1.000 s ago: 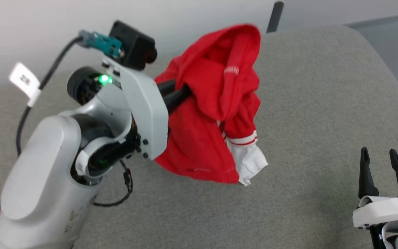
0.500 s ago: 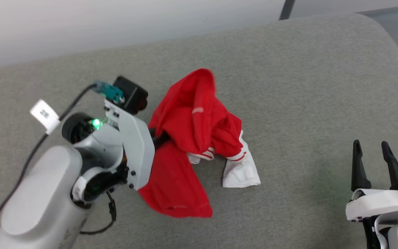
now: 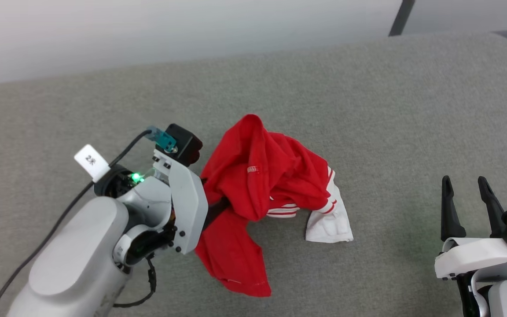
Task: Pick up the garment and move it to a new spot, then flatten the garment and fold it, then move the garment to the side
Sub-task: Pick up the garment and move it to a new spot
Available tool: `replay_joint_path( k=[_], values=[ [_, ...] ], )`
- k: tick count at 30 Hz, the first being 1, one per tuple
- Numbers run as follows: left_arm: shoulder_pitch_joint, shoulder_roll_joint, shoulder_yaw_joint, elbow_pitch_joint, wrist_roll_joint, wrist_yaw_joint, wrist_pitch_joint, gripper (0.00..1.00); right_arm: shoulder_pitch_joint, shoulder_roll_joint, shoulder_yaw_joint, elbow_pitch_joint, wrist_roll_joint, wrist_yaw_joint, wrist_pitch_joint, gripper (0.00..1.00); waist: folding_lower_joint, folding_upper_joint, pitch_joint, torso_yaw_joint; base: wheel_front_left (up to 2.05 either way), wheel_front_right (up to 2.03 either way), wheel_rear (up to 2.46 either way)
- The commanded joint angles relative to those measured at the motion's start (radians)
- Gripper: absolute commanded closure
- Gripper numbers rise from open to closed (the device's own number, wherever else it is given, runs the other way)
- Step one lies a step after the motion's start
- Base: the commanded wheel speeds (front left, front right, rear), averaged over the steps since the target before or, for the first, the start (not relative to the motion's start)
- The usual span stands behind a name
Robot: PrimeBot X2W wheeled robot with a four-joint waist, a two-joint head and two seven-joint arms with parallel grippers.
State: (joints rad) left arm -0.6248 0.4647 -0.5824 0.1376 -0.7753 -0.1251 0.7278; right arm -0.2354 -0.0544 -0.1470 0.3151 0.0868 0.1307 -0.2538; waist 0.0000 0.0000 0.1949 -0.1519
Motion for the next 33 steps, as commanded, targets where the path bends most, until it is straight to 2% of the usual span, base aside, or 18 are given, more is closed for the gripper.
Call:
replay_joint_path(
  k=[1,7,12,17,23,33],
  values=[
    [-0.009,0.004,-0.002,0.000,0.003,-0.005,-0.010,0.00,0.006,-0.003,0.007,0.000,-0.009,0.000,0.005,0.00,0.0000,0.0000,-0.027,0.021,0.00,0.00,0.00],
    [0.013,0.025,0.000,-0.009,0.001,-0.005,-0.050,0.00,0.038,-0.012,0.018,-0.013,-0.010,0.000,0.013,0.00,0.0000,0.0000,-0.090,0.054,0.00,0.00,0.00],
    [0.060,0.045,0.024,-0.025,0.017,0.001,-0.140,0.00,0.068,-0.023,0.039,-0.022,0.007,0.000,0.023,0.00,0.0000,0.0000,-0.149,0.082,0.00,0.00,0.00],
    [0.125,0.061,0.064,-0.042,0.030,0.014,-0.265,0.00,0.095,-0.030,0.062,-0.038,0.016,0.000,0.040,0.00,0.0000,0.0000,-0.199,0.114,0.00,0.00,0.00],
    [0.218,0.067,0.126,-0.063,0.056,0.040,-0.465,0.00,0.120,-0.039,0.086,-0.053,0.031,0.000,0.050,0.00,0.0000,0.0000,-0.231,0.155,0.00,0.00,0.00],
    [0.382,0.076,0.178,-0.069,0.092,0.087,-0.684,0.00,0.160,-0.044,0.078,-0.062,0.048,0.000,0.057,0.00,0.0000,0.0000,-0.273,0.241,0.00,0.00,0.00]
  ],
)
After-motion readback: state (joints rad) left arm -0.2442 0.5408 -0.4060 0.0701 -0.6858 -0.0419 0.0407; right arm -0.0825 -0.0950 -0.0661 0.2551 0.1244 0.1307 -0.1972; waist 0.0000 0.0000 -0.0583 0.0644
